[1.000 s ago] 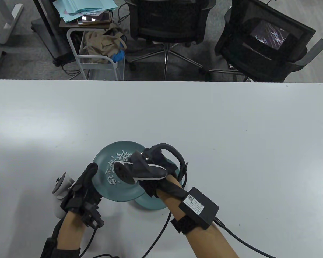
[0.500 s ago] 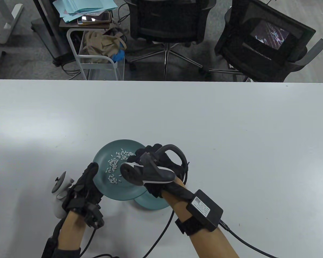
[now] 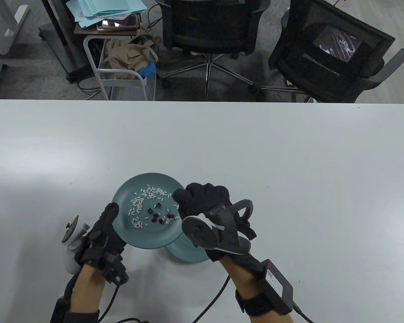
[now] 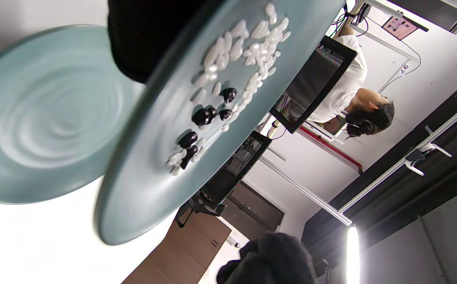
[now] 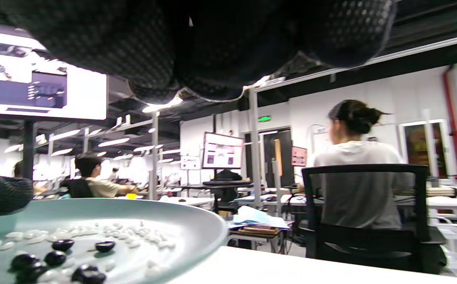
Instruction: Pick coffee beans with hand pinch into plate
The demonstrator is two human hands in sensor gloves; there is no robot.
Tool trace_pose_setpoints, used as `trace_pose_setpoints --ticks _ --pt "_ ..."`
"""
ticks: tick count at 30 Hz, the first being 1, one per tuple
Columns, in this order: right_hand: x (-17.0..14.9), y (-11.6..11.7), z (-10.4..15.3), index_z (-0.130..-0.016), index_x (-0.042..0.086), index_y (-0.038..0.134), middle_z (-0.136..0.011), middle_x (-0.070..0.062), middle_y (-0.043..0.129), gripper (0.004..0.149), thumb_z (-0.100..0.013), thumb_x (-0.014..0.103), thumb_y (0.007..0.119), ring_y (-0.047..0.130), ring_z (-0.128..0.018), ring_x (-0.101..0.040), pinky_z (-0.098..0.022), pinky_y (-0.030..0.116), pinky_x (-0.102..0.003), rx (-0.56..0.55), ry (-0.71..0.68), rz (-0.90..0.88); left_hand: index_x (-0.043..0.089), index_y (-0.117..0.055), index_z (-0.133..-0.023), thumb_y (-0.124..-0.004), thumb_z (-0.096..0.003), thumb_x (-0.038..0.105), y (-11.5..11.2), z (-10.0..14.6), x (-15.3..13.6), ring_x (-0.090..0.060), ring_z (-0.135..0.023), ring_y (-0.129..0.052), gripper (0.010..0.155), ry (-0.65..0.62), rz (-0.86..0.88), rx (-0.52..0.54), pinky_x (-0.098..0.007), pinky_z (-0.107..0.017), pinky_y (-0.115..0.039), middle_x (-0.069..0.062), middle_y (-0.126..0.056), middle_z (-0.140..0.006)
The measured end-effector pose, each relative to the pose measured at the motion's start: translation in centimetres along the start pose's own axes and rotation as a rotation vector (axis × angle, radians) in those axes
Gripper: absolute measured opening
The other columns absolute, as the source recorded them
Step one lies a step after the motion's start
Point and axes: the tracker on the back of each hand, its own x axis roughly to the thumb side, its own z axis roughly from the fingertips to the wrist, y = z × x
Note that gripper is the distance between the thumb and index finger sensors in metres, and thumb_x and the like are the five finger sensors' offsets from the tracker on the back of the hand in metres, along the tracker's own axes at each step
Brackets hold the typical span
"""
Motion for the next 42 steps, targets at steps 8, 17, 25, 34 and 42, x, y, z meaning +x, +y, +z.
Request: trace_pose_setpoints --ticks 8,17,25,34,42 --pt "-2.2 4.8 3.6 -0.077 0.022 0.084 -0.072 -0.01 0.092 0.036 -0.043 0.034 0.083 0.091 -0.04 -0.019 -0.043 0.076 -0.051 0.05 0.122 -0.128 0.039 -0.04 -0.103 -0.054 -0.0483 0.063 0.5 0.2 0.2 -0.02 -0.079 -0.091 0.061 -0.021 0.03 0.01 -0.032 -0.054 -0.086 0.002 -0.072 -0.098" --pt "-2.4 8.5 4.8 -0.078 0.022 0.082 -0.073 -0.01 0.092 0.036 -0.043 0.033 0.082 0.092 -0.042 -0.02 -0.044 0.075 -0.051 0.212 0.129 -0.055 0.039 -0.04 -0.103 -0.054 -0.048 0.064 0.6 0.1 -0.1 -0.02 -0.079 -0.091 0.062 -0.009 0.028 0.021 -0.032 -0.054 -0.085 0.002 -0.072 -0.098" --pt "-3.0 10.7 5.1 -0.079 0.021 0.081 -0.073 -0.01 0.092 0.037 -0.044 0.033 0.083 0.092 -0.043 -0.02 -0.045 0.075 -0.052 0.318 0.133 0.006 0.04 -0.04 -0.103 -0.053 -0.0476 0.064 0.3 -0.1 -0.5 -0.019 -0.079 -0.092 0.062 0.008 0.039 -0.002 -0.031 -0.054 -0.086 0.004 -0.072 -0.098" --pt "-2.9 11.2 5.2 -0.079 0.021 0.081 -0.073 -0.01 0.093 0.037 -0.044 0.033 0.083 0.093 -0.043 -0.021 -0.045 0.075 -0.052 0.35 0.124 0.005 0.04 -0.041 -0.103 -0.053 -0.0474 0.065 0.2 -0.1 -0.6 -0.018 -0.078 -0.092 0.062 0.016 0.049 -0.008 -0.031 -0.054 -0.086 0.004 -0.073 -0.098" --pt "-2.6 11.8 5.3 -0.079 0.022 0.08 -0.073 -0.01 0.093 0.037 -0.044 0.033 0.083 0.093 -0.043 -0.021 -0.045 0.075 -0.052 0.37 0.109 0.015 0.041 -0.04 -0.103 -0.053 -0.0474 0.065 -0.2 -0.3 -0.8 -0.018 -0.078 -0.092 0.062 0.029 0.05 -0.032 -0.03 -0.054 -0.086 0.004 -0.073 -0.098"
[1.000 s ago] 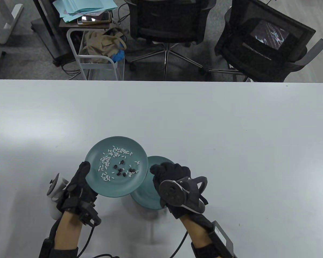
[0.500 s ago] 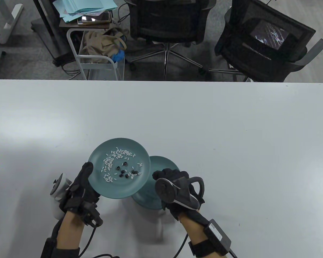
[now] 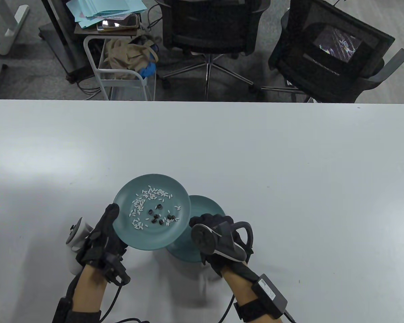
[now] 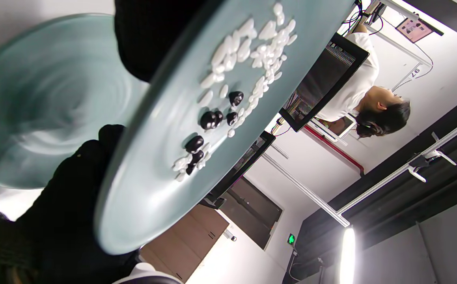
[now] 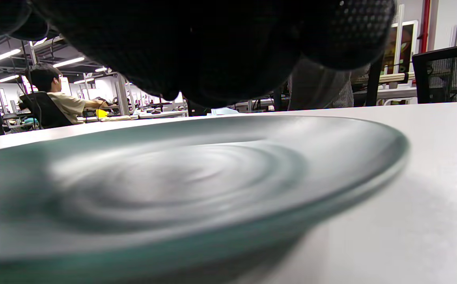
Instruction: Pick coffee beans with hand pinch into plate
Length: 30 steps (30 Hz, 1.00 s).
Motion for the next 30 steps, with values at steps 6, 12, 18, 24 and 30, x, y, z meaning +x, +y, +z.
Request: trace_pose_setpoints --ticks 6,12,18,24,30 --pt "-0.1 -0.1 0.0 -0.079 0.021 0.08 -0.073 -0.01 0.093 0.038 -0.044 0.033 0.083 0.093 -0.043 -0.021 -0.045 0.075 -0.052 0.006 0.008 -0.006 0.041 -0.041 -0.103 -0.053 -0.0473 0.065 -0.1 -0.1 -0.1 -0.018 -0.078 -0.092 0.062 0.003 0.007 -0.012 -0.03 -0.054 -0.086 0.004 -0.073 -0.097" --pt "-0.4 -0.5 0.0 -0.079 0.021 0.081 -0.073 -0.01 0.093 0.037 -0.044 0.033 0.083 0.093 -0.043 -0.021 -0.045 0.075 -0.052 -0.012 0.023 -0.033 0.041 -0.041 -0.103 -0.053 -0.0473 0.065 0.0 -0.1 -0.1 -0.018 -0.078 -0.092 0.062 0.004 0.002 -0.012 -0.03 -0.054 -0.086 0.004 -0.073 -0.097" --pt "-0.8 -1.4 0.2 -0.078 0.021 0.082 -0.073 -0.01 0.094 0.037 -0.043 0.032 0.084 0.094 -0.043 -0.022 -0.044 0.075 -0.052 -0.06 0.032 -0.067 0.041 -0.041 -0.102 -0.053 -0.0473 0.065 0.0 -0.2 -0.2 -0.017 -0.078 -0.092 0.061 0.004 0.0 -0.01 -0.03 -0.054 -0.086 0.005 -0.073 -0.097" --pt "-1.1 -5.7 0.6 -0.078 0.021 0.082 -0.073 -0.01 0.096 0.037 -0.043 0.032 0.084 0.096 -0.041 -0.023 -0.042 0.077 -0.051 -0.267 0.069 -0.062 0.04 -0.04 -0.102 -0.053 -0.0471 0.065 0.1 -0.1 0.0 -0.017 -0.078 -0.093 0.062 -0.012 0.01 -0.001 -0.03 -0.053 -0.086 0.005 -0.073 -0.097" --pt "0.2 -11.4 1.6 -0.079 0.022 0.081 -0.073 -0.01 0.095 0.037 -0.044 0.034 0.084 0.094 -0.044 -0.024 -0.043 0.074 -0.051 -0.495 0.068 -0.13 0.04 -0.039 -0.102 -0.052 -0.0473 0.065 0.1 0.0 0.0 -0.017 -0.078 -0.092 0.062 -0.011 0.016 0.001 -0.03 -0.054 -0.086 0.005 -0.072 -0.098"
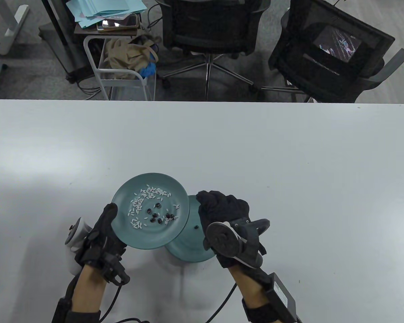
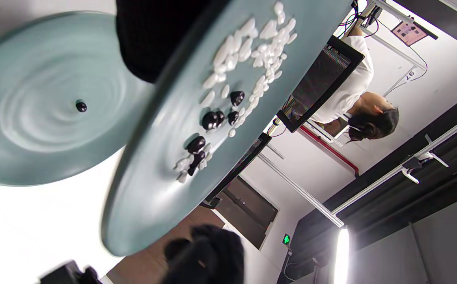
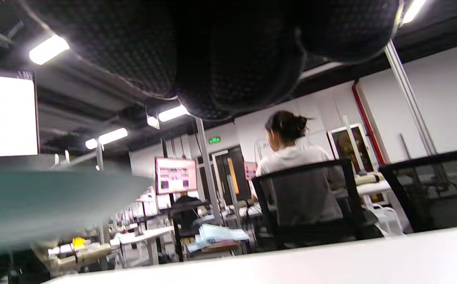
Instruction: Pick coffee beans with hand pinch into plate
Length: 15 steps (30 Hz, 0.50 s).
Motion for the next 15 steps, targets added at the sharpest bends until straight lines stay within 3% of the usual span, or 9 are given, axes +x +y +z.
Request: trace_pose_setpoints --ticks 6,11,15 --pt "3.7 -2.3 -1.9 -0.082 0.022 0.079 -0.076 -0.011 0.094 0.042 -0.044 0.035 0.086 0.093 -0.047 -0.025 -0.044 0.073 -0.052 -0.004 -0.078 0.035 0.039 -0.039 -0.102 -0.052 -0.0471 0.065 -0.1 0.0 -0.2 -0.017 -0.078 -0.092 0.062 0.009 -0.004 -0.005 -0.029 -0.054 -0.086 0.005 -0.072 -0.098" --pt "5.8 -1.5 -2.2 -0.093 0.023 0.069 -0.081 -0.01 0.092 0.052 -0.045 0.035 0.085 0.091 -0.053 -0.027 -0.046 0.072 -0.053 0.116 -0.113 0.11 0.039 -0.038 -0.102 -0.052 -0.0471 0.065 -0.1 -0.1 -0.2 -0.017 -0.078 -0.091 0.063 0.012 -0.012 0.0 -0.029 -0.054 -0.086 0.005 -0.071 -0.098" --pt "6.6 -0.3 -1.9 -0.089 0.026 0.076 -0.08 -0.01 0.094 0.046 -0.045 0.036 0.086 0.092 -0.053 -0.028 -0.046 0.071 -0.054 0.15 -0.18 0.143 0.039 -0.038 -0.102 -0.052 -0.0471 0.065 0.0 0.0 -0.3 -0.017 -0.078 -0.091 0.063 0.009 0.004 0.003 -0.029 -0.054 -0.086 0.005 -0.071 -0.098"
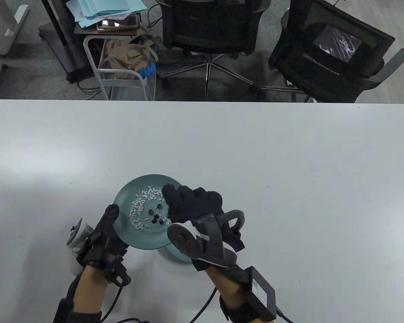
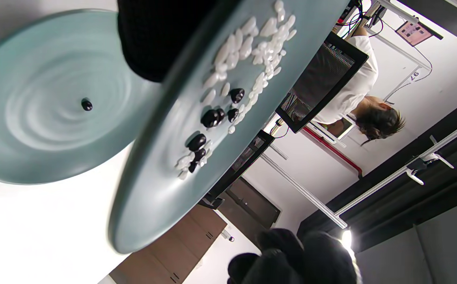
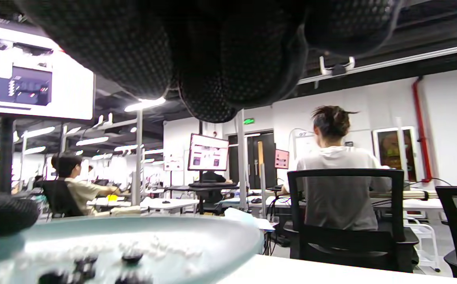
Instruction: Pick coffee beans with hand pinch into plate
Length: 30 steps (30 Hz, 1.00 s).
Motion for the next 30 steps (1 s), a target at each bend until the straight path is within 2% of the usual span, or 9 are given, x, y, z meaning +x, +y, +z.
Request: trace_pose_setpoints --ticks 5,10,24,30 --pt "0.3 1.5 -0.1 -0.079 0.026 0.084 -0.076 -0.007 0.095 0.037 -0.044 0.036 0.087 0.091 -0.053 -0.027 -0.047 0.071 -0.054 0.075 -0.045 0.044 0.039 -0.038 -0.102 -0.052 -0.047 0.065 -0.2 0.0 0.1 -0.017 -0.078 -0.091 0.063 0.0 -0.018 -0.003 -0.029 -0.054 -0.086 0.005 -0.071 -0.098" --pt "0.1 2.7 -0.2 -0.078 0.027 0.084 -0.076 -0.006 0.095 0.035 -0.044 0.032 0.088 0.09 -0.055 -0.027 -0.05 0.069 -0.056 0.189 -0.073 0.066 0.04 -0.038 -0.102 -0.052 -0.0468 0.065 -0.5 -0.2 -0.1 -0.017 -0.078 -0.091 0.063 0.012 -0.03 -0.012 -0.029 -0.054 -0.086 0.005 -0.071 -0.098" --pt "0.4 3.6 -0.1 -0.077 0.028 0.087 -0.075 -0.003 0.099 0.035 -0.042 0.033 0.09 0.091 -0.058 -0.027 -0.054 0.065 -0.059 0.316 -0.103 0.13 0.04 -0.039 -0.102 -0.052 -0.0467 0.065 -0.9 -0.3 -0.4 -0.017 -0.077 -0.092 0.062 0.02 -0.055 -0.035 -0.029 -0.053 -0.086 0.006 -0.072 -0.097" --pt "0.9 4.1 -0.2 -0.077 0.026 0.087 -0.072 -0.005 0.1 0.035 -0.042 0.033 0.09 0.092 -0.054 -0.027 -0.053 0.067 -0.058 0.359 -0.117 0.142 0.037 -0.042 -0.102 -0.053 -0.0468 0.064 -0.7 -0.5 -0.7 -0.019 -0.073 -0.094 0.062 0.025 -0.052 -0.015 -0.029 -0.05 -0.087 0.003 -0.075 -0.094"
